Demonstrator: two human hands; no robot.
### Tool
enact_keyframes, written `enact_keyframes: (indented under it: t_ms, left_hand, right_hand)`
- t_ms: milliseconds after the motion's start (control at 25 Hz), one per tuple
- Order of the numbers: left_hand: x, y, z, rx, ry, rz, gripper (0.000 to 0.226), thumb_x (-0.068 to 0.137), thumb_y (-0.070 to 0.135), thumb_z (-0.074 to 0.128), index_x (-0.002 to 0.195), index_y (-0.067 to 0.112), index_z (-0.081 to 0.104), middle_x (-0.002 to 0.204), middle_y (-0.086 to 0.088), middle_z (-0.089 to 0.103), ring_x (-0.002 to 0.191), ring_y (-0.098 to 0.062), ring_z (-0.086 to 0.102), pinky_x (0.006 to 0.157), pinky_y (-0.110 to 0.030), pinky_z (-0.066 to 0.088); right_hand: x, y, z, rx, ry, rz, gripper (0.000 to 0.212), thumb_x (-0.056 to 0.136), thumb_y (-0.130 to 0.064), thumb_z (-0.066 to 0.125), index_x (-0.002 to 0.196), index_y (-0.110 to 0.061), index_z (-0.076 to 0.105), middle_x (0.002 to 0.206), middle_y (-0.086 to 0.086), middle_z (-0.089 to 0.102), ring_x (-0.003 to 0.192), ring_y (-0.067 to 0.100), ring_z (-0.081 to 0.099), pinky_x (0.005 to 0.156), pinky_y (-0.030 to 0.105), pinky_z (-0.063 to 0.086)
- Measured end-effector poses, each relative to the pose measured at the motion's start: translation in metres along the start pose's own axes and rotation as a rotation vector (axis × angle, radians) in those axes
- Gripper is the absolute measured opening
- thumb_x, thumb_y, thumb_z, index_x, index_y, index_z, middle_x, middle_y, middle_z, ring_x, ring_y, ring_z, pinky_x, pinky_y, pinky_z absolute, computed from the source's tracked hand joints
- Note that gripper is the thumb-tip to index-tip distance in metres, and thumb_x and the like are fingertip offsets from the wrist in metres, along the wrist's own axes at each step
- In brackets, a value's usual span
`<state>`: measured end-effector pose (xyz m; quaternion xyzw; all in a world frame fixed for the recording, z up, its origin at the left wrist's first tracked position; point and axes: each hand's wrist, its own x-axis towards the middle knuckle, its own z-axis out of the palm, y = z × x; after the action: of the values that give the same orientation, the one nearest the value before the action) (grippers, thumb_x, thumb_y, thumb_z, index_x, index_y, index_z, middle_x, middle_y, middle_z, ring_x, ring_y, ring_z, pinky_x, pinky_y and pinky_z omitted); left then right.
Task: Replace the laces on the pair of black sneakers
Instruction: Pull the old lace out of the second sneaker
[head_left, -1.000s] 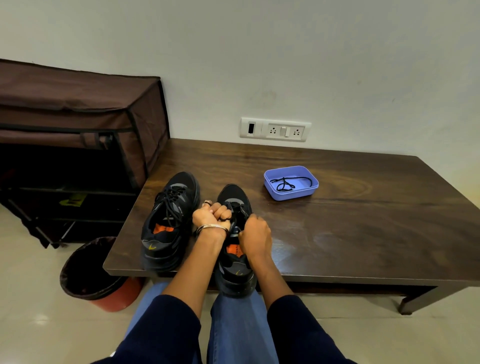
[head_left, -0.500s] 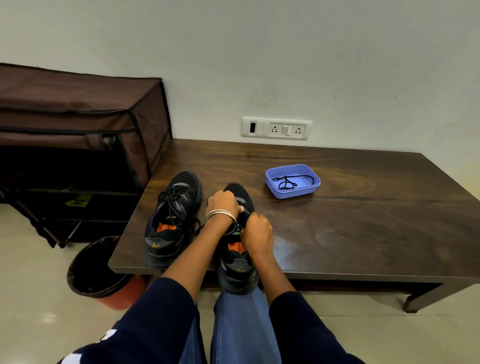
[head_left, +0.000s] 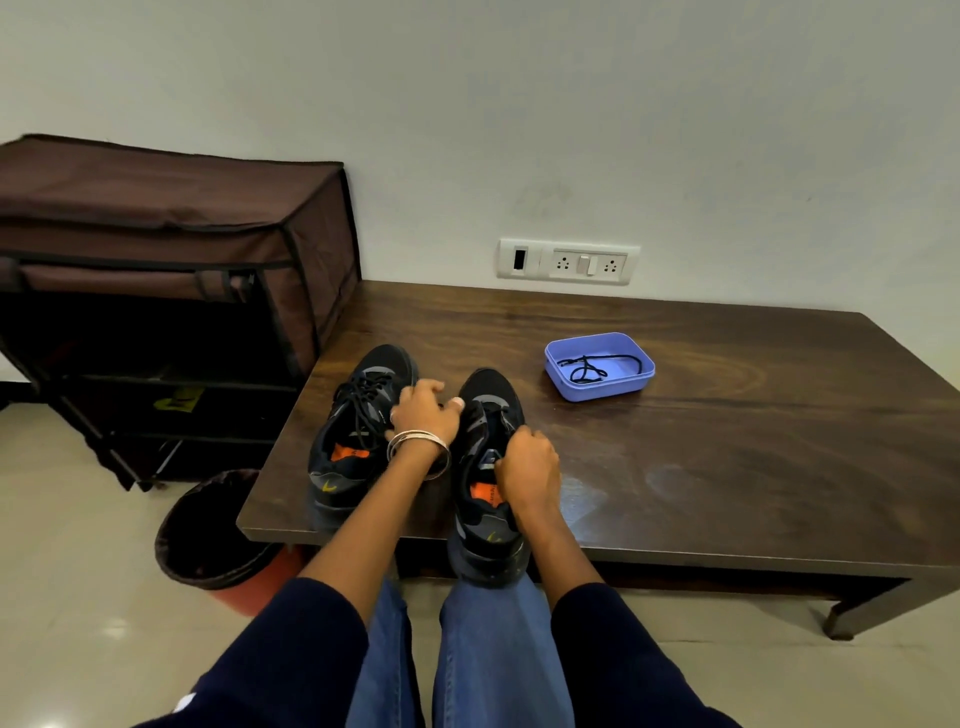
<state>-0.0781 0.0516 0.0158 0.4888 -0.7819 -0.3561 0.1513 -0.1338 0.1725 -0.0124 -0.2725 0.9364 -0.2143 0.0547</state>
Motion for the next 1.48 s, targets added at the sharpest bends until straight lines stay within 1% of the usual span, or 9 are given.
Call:
enact_keyframes:
  t_ms: [160, 320, 480, 640, 760, 920, 1240, 1320, 1480]
  left_hand:
    - [-0.031, 0.024, -0.002, 0.35, -0.041, 0.14, 0.038, 0.083, 0.04, 0.066, 0.119, 0.028, 0.061, 0.138, -0.004, 0.038, 0.132, -0.034, 0.03, 0.105, -0.052, 0.028]
    - [-0.039, 0.027, 0.014, 0.445, -0.267, 0.155, 0.036, 0.083, 0.027, 0.062, 0.115, 0.011, 0.057, 0.131, -0.015, 0.046, 0.119, -0.039, 0.046, 0.096, -0.046, 0.044]
    - [-0.039, 0.007, 0.02, 0.352, -0.141, 0.172, 0.035, 0.089, 0.026, 0.057, 0.12, 0.009, 0.055, 0.127, -0.015, 0.047, 0.114, -0.039, 0.052, 0.091, -0.044, 0.045]
    - [-0.043, -0.015, 0.025, 0.168, 0.019, 0.141, 0.04, 0.091, 0.029, 0.053, 0.128, 0.016, 0.058, 0.126, -0.011, 0.054, 0.113, -0.031, 0.055, 0.091, -0.037, 0.043]
    - [-0.047, -0.019, 0.026, 0.071, 0.061, 0.116, 0.04, 0.09, 0.03, 0.054, 0.128, 0.019, 0.06, 0.126, -0.008, 0.056, 0.113, -0.029, 0.055, 0.09, -0.036, 0.042]
    - [-0.047, -0.021, 0.027, 0.041, 0.084, 0.093, 0.039, 0.091, 0.031, 0.054, 0.128, 0.02, 0.06, 0.124, -0.007, 0.057, 0.111, -0.029, 0.056, 0.087, -0.035, 0.043]
    - [-0.05, -0.02, 0.03, 0.14, 0.09, 0.089, 0.039, 0.094, 0.032, 0.048, 0.132, 0.023, 0.056, 0.126, -0.007, 0.053, 0.109, -0.031, 0.057, 0.082, -0.039, 0.046]
    - [-0.051, -0.02, 0.03, 0.145, 0.089, 0.089, 0.04, 0.094, 0.031, 0.047, 0.132, 0.022, 0.056, 0.125, -0.008, 0.053, 0.108, -0.032, 0.057, 0.082, -0.04, 0.047]
    - [-0.053, -0.019, 0.032, 0.162, 0.083, 0.101, 0.04, 0.095, 0.03, 0.045, 0.133, 0.02, 0.055, 0.126, -0.008, 0.052, 0.108, -0.032, 0.056, 0.084, -0.041, 0.047]
  right_hand:
    - [0.001, 0.001, 0.0, -0.011, -0.02, -0.011, 0.028, 0.094, -0.01, 0.055, 0.119, 0.0, 0.053, 0.119, 0.017, 0.058, 0.109, 0.031, 0.057, 0.086, 0.036, 0.049]
    - [0.0, 0.002, 0.0, -0.056, -0.024, -0.019, 0.027, 0.097, -0.006, 0.046, 0.123, -0.003, 0.051, 0.123, 0.015, 0.055, 0.112, 0.03, 0.054, 0.083, 0.037, 0.05]
    - [0.002, 0.001, 0.0, -0.134, 0.03, -0.177, 0.052, 0.096, -0.011, 0.047, 0.145, -0.015, 0.031, 0.145, 0.008, 0.036, 0.126, 0.029, 0.036, 0.091, 0.04, 0.047]
    - [0.008, -0.006, 0.001, -0.315, -0.038, -0.345, 0.057, 0.098, -0.015, 0.045, 0.151, -0.018, 0.024, 0.15, 0.004, 0.03, 0.13, 0.027, 0.033, 0.095, 0.045, 0.042]
    - [0.013, -0.006, 0.0, -0.319, -0.055, -0.349, 0.052, 0.096, -0.017, 0.048, 0.147, -0.017, 0.033, 0.142, 0.003, 0.04, 0.127, 0.024, 0.039, 0.095, 0.046, 0.04]
    - [0.033, -0.025, -0.013, -0.172, -0.078, -0.271, 0.029, 0.089, -0.019, 0.056, 0.117, -0.013, 0.061, 0.116, 0.007, 0.057, 0.108, 0.03, 0.058, 0.086, 0.045, 0.047]
    - [0.037, -0.038, -0.011, -0.311, 0.013, -0.332, 0.019, 0.095, -0.012, 0.046, 0.11, -0.004, 0.053, 0.106, 0.017, 0.064, 0.098, 0.037, 0.061, 0.066, 0.036, 0.04]
    - [0.037, -0.032, -0.01, -0.096, 0.068, -0.174, 0.023, 0.095, -0.015, 0.046, 0.112, 0.001, 0.052, 0.104, 0.02, 0.065, 0.096, 0.039, 0.063, 0.066, 0.036, 0.042]
    - [0.048, -0.002, -0.02, 0.97, 0.118, 0.559, 0.026, 0.09, -0.001, 0.042, 0.108, 0.01, 0.057, 0.083, 0.022, 0.071, 0.064, 0.027, 0.072, 0.059, 0.033, 0.059]
